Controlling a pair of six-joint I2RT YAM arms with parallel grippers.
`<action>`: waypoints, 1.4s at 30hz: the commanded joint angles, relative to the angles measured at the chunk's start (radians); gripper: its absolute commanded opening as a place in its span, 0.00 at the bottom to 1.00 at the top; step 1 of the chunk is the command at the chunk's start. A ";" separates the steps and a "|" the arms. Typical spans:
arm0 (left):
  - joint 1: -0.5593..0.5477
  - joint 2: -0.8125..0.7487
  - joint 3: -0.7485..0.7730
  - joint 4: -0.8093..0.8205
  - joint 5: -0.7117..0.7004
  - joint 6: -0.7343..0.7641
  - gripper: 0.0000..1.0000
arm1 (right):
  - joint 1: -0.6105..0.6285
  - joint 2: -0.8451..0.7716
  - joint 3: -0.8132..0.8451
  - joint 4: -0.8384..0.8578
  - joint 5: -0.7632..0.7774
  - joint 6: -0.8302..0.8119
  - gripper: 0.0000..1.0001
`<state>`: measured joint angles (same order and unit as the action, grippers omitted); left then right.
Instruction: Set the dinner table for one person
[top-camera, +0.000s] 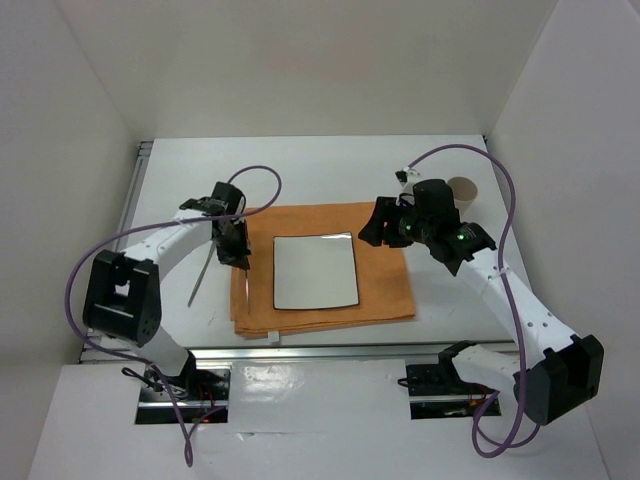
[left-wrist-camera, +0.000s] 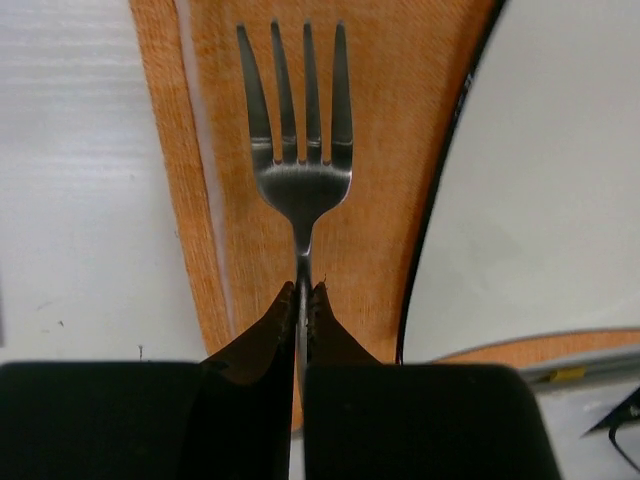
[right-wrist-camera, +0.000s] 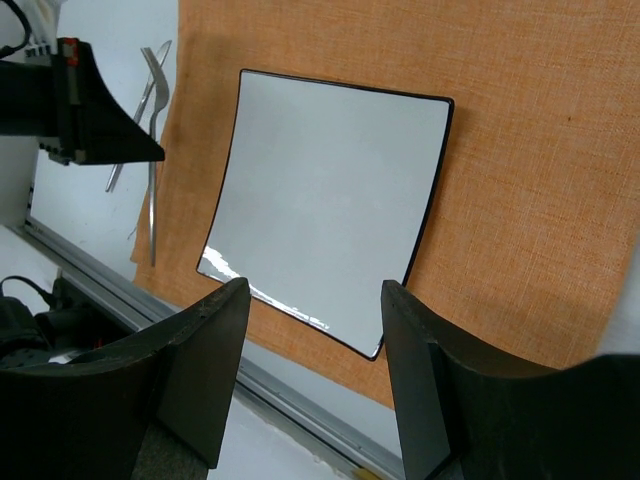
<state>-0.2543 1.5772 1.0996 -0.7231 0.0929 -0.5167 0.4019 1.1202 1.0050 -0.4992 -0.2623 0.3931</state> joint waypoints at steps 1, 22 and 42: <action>-0.013 0.084 0.045 0.059 -0.087 -0.052 0.00 | 0.008 -0.017 -0.003 0.021 0.024 0.007 0.63; -0.056 0.208 0.071 0.079 -0.079 -0.032 0.00 | 0.008 -0.008 0.017 0.002 0.052 -0.011 0.63; -0.043 0.198 0.074 0.057 -0.039 -0.028 0.60 | 0.008 -0.046 0.006 -0.047 0.089 -0.011 0.63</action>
<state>-0.2989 1.8091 1.1671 -0.6502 0.0868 -0.5541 0.4034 1.1000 1.0019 -0.5354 -0.1940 0.3985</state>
